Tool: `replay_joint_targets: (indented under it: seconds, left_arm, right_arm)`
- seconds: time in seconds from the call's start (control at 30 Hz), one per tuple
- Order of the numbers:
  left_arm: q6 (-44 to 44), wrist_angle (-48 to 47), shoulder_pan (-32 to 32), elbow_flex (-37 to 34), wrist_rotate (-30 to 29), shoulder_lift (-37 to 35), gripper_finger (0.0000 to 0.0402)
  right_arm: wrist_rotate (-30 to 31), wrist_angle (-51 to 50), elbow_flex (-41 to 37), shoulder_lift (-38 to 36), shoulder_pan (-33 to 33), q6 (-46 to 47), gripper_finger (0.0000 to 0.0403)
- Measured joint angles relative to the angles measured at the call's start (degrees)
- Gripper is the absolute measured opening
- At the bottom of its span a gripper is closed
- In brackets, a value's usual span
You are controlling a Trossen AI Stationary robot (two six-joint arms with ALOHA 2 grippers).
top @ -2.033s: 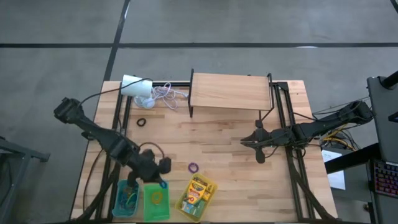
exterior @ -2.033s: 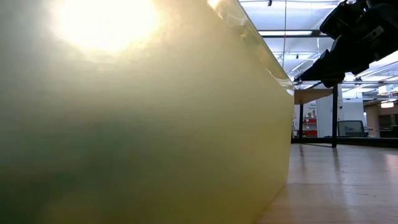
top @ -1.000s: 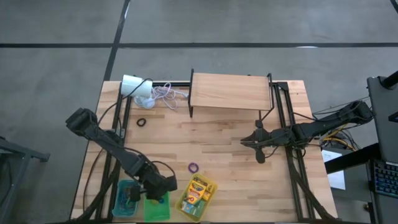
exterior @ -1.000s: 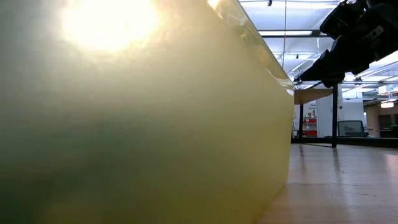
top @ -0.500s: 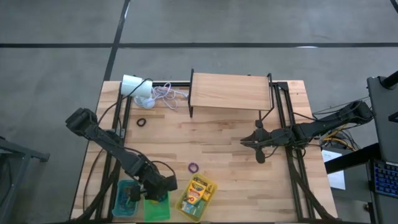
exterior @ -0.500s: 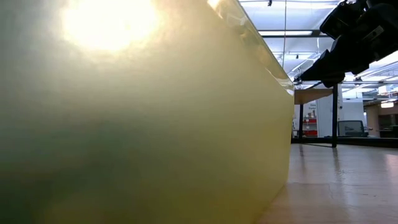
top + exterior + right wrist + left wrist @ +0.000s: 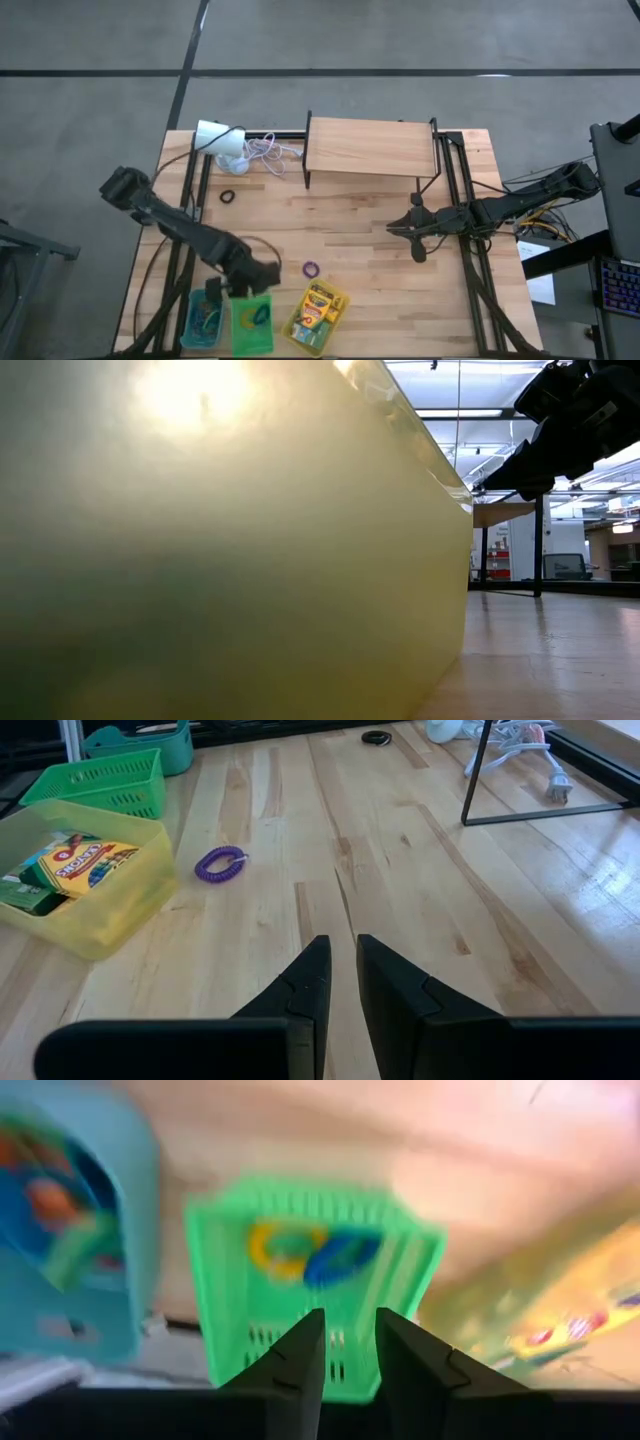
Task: Pick & Place Office Desk Supplies
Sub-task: Put the black spring rubberband into the green bin
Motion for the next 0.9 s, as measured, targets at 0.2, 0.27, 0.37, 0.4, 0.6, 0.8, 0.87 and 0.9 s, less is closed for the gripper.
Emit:
replay_joint_targets:
  seconds: [0.2,0.27,0.37,0.4,0.6,0.8,0.87,0.9]
  left_arm:
    - [13.91,-14.17,8.39,0.0,-7.25,-5.58,0.0097]
    - [17.46,-19.52,11.67,0.0,-10.86,-7.3,0.0097]
    - [22.04,-27.34,16.58,0.0,-18.21,-9.25,0.0097]
    - [23.35,-29.6,18.18,-0.02,-21.1,-9.67,0.0097]
    - [35.92,-32.76,29.01,-1.78,-32.53,-11.28,0.0097]
    - [52.8,-27.9,42.11,-6.37,-33.18,-11.52,0.0097]
    - [57.66,-25.66,46.11,-8.54,-33.16,-11.54,0.0097]
    - [59.93,-24.88,47.91,-9.52,-33.12,-11.53,0.0097]
  right_arm:
    - [0.0,0.0,0.0,0.0,0.0,0.02,0.0052]
    - [0.0,-0.02,0.0,0.0,0.0,0.02,0.0052]
    - [0.0,0.0,0.0,0.0,0.0,0.02,0.0052]
    - [0.0,-0.01,0.0,-0.01,0.01,0.0,0.0052]
    - [0.0,0.0,0.0,0.0,0.02,0.02,0.0052]
    - [0.0,0.01,0.0,-0.01,0.01,0.01,0.0052]
    - [0.0,0.0,0.01,-0.01,0.02,0.02,0.0052]
    - [0.0,0.0,0.0,0.0,0.01,0.01,0.0052]
